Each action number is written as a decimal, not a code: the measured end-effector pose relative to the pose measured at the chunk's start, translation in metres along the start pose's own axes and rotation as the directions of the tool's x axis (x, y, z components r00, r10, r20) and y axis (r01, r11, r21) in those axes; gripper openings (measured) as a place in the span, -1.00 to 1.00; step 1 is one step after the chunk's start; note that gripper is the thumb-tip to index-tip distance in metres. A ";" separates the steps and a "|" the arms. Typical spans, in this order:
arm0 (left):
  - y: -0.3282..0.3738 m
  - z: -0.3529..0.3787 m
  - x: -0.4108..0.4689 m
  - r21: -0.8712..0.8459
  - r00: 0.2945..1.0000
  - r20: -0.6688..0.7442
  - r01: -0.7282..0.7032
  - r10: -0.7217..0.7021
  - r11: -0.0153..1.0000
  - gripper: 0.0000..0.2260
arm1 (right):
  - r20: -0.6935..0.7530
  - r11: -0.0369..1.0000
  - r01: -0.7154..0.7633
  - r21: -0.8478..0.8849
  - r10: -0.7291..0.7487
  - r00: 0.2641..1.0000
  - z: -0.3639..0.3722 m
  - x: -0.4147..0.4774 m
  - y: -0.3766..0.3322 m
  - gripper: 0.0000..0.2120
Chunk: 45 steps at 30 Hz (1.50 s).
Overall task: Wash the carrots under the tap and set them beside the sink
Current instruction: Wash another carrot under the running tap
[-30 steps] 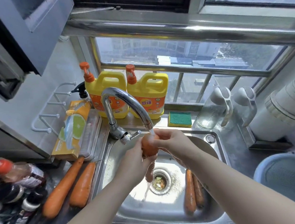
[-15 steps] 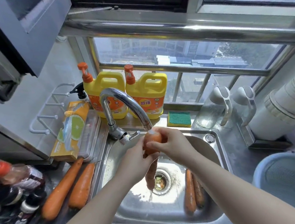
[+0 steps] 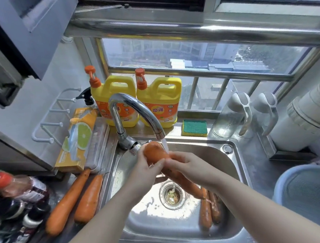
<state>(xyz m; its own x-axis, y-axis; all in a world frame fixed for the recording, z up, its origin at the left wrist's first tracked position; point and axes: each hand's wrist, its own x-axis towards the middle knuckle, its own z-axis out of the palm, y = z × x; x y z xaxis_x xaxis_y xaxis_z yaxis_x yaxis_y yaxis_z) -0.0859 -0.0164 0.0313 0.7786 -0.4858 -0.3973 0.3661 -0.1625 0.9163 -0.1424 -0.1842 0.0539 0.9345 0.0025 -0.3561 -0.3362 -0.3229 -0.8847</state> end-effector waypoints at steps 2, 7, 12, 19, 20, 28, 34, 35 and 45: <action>0.002 -0.002 0.000 -0.133 1.000 0.002 0.028 -0.028 0.991 -0.52 | 0.087 0.989 -0.076 -0.123 0.087 0.992 -0.004 -0.006 0.006 -0.81; 0.007 0.002 0.003 -0.125 0.999 -0.028 -0.020 0.016 0.992 -0.61 | 0.071 0.931 -0.049 -0.362 0.080 0.994 -0.016 -0.011 0.008 -0.92; 0.008 0.012 0.013 -0.037 0.996 -0.076 -0.051 0.048 0.998 -0.66 | -0.139 0.789 -0.067 -0.610 -0.024 0.990 -0.021 -0.017 0.006 -0.67; 0.017 0.021 0.027 -0.008 0.988 -0.133 0.074 -0.075 0.997 -0.52 | -0.228 0.521 -0.086 -0.849 -0.215 0.950 -0.017 -0.026 0.011 -0.73; 0.018 0.020 0.026 -0.054 0.986 -0.127 0.101 -0.107 0.993 -0.59 | -0.216 0.468 -0.088 -0.879 -0.227 0.950 -0.015 -0.025 0.013 -0.68; 0.021 0.009 0.013 -0.093 0.986 0.159 -0.037 0.052 0.995 -0.78 | -0.052 0.654 -0.123 -0.747 0.128 0.990 -0.034 -0.021 -0.012 -0.68; 0.018 0.012 0.015 0.075 0.997 -0.028 -0.074 0.076 0.994 -0.77 | -0.052 0.574 -0.033 -0.818 -0.016 0.999 -0.022 -0.013 -0.001 -0.64; 0.019 0.012 0.016 0.075 0.997 -0.056 -0.053 0.057 0.996 -0.73 | -0.062 0.572 -0.033 -0.820 -0.032 0.998 -0.021 -0.011 0.000 -0.63; 0.016 -0.001 0.012 0.280 0.989 0.020 -0.144 0.144 0.949 -0.69 | -0.067 0.580 -0.047 -0.813 -0.012 0.998 -0.019 -0.007 0.004 -0.65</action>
<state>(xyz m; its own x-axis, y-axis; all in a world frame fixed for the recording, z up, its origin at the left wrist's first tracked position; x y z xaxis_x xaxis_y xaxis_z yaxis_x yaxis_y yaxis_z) -0.0701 -0.0237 0.0413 0.8129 -0.5211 -0.2601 0.0930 -0.3248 0.9412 -0.1483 -0.2037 0.0586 0.9443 -0.0568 -0.3241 -0.1439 -0.9571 -0.2515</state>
